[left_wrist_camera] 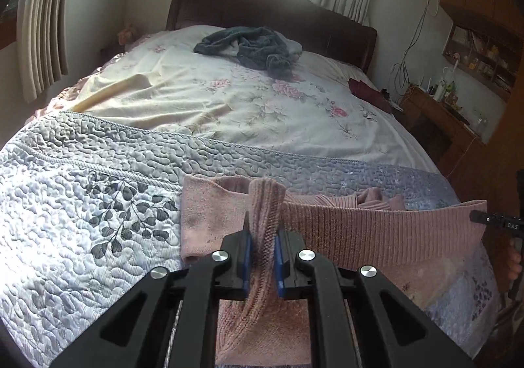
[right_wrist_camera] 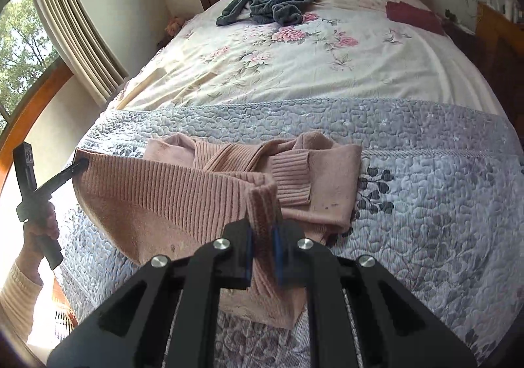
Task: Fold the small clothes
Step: 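Fold the hem up over the body toward the collar with both tools, open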
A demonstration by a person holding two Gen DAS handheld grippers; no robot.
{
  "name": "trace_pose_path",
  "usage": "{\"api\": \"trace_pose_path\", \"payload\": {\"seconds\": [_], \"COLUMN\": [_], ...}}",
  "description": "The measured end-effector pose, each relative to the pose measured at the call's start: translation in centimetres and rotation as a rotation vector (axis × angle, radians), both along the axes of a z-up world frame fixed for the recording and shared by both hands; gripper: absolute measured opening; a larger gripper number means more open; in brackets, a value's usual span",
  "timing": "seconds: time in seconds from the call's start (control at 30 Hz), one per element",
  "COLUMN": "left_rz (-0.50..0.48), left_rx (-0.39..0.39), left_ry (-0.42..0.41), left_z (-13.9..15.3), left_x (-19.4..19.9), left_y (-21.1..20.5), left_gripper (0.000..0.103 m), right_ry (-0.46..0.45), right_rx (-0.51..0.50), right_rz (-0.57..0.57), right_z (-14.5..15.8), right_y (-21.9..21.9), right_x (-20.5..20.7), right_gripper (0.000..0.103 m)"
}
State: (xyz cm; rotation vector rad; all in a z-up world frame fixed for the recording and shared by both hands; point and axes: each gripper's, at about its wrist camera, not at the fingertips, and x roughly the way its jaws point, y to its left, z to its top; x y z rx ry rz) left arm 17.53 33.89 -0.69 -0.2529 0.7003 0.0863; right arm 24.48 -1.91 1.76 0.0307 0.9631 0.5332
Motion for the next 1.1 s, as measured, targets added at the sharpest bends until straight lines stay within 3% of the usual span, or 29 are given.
{"api": "trace_pose_path", "payload": {"seconds": [0.27, 0.47, 0.7, 0.77, 0.83, 0.9, 1.1], "left_rz": [0.029, 0.042, 0.075, 0.099, 0.113, 0.126, 0.128], "left_rx": [0.027, 0.029, 0.002, -0.022, -0.057, -0.080, -0.133], "left_ry": [0.030, 0.127, 0.198, 0.205, 0.212, 0.195, 0.181], "left_z": [-1.8, -6.8, -11.7, -12.3, -12.7, -12.6, -11.5], "left_x": [8.2, 12.7, 14.6, 14.5, 14.2, 13.4, 10.7], "left_y": [1.7, 2.4, 3.3, 3.7, 4.2, 4.5, 4.7], "left_gripper": [0.011, 0.011, 0.013, 0.020, 0.051, 0.063, 0.075], "right_ry": [0.046, 0.109, 0.175, 0.196, 0.205, 0.197, 0.190], "right_rx": [-0.004, -0.062, -0.110, -0.101, -0.101, -0.090, -0.067], "right_rz": [-0.056, -0.073, -0.097, -0.102, -0.111, -0.115, -0.099], "right_z": [-2.3, -7.0, -11.8, -12.6, -12.9, -12.8, -11.7], "right_y": [1.5, 3.1, 3.3, 3.0, 2.8, 2.4, 1.4], "right_x": [8.9, 13.4, 15.4, 15.6, 15.5, 15.0, 12.3], "right_gripper": [0.008, 0.008, 0.009, 0.013, 0.021, 0.031, 0.040]}}
